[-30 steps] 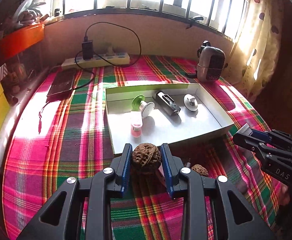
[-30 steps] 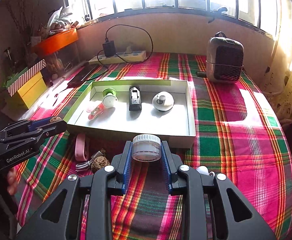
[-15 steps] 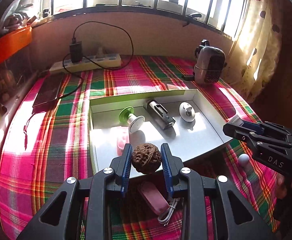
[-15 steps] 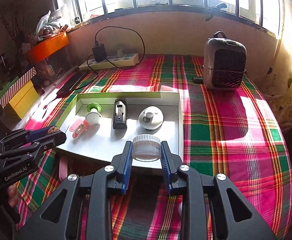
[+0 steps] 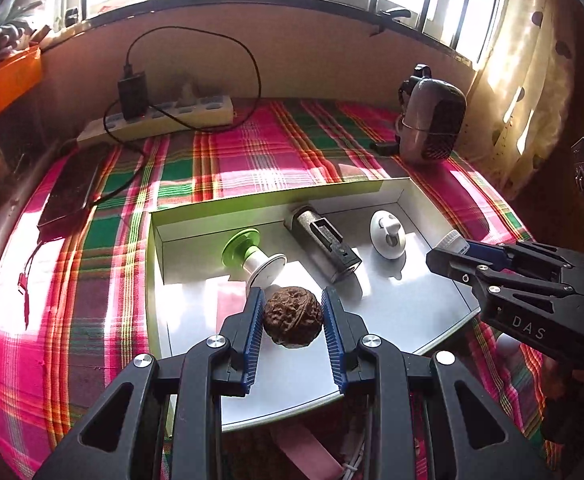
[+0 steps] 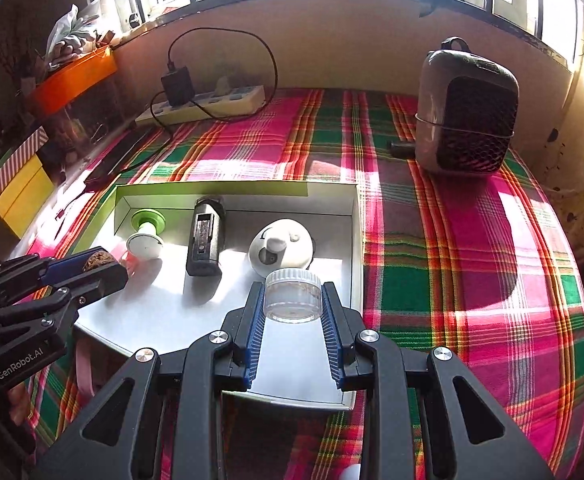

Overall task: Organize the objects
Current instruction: 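Carry the jar into the white box with the right gripper while the left carries the walnut in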

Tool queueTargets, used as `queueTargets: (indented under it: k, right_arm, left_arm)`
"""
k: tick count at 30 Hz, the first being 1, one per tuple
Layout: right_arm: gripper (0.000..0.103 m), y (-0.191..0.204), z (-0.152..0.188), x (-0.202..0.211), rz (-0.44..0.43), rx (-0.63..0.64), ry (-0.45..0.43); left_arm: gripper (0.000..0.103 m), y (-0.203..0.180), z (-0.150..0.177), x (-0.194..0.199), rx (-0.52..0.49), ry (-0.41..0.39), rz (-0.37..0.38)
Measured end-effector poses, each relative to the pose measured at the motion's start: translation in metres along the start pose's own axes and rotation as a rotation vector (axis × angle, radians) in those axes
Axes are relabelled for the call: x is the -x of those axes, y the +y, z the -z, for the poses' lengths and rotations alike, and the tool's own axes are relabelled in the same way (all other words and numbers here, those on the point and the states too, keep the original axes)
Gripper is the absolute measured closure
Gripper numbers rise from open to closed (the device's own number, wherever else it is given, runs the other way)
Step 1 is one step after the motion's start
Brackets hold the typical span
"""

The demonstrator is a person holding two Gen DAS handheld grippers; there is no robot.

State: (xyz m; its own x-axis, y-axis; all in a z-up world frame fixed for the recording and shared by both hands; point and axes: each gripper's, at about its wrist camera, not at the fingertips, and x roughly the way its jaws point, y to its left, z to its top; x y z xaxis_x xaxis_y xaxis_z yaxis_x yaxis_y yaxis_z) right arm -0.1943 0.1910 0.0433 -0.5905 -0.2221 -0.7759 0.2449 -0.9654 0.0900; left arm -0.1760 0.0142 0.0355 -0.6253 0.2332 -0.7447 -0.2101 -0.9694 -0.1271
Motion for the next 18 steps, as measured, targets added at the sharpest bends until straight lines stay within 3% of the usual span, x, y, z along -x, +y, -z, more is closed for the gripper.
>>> queueTargets:
  k: [18]
  right_arm:
    - [0.074,0.005,-0.003,-0.023,0.014,0.052,0.029]
  left_arm:
    - [0.076,0.002,-0.002,-0.026,-0.004,0.04,-0.012]
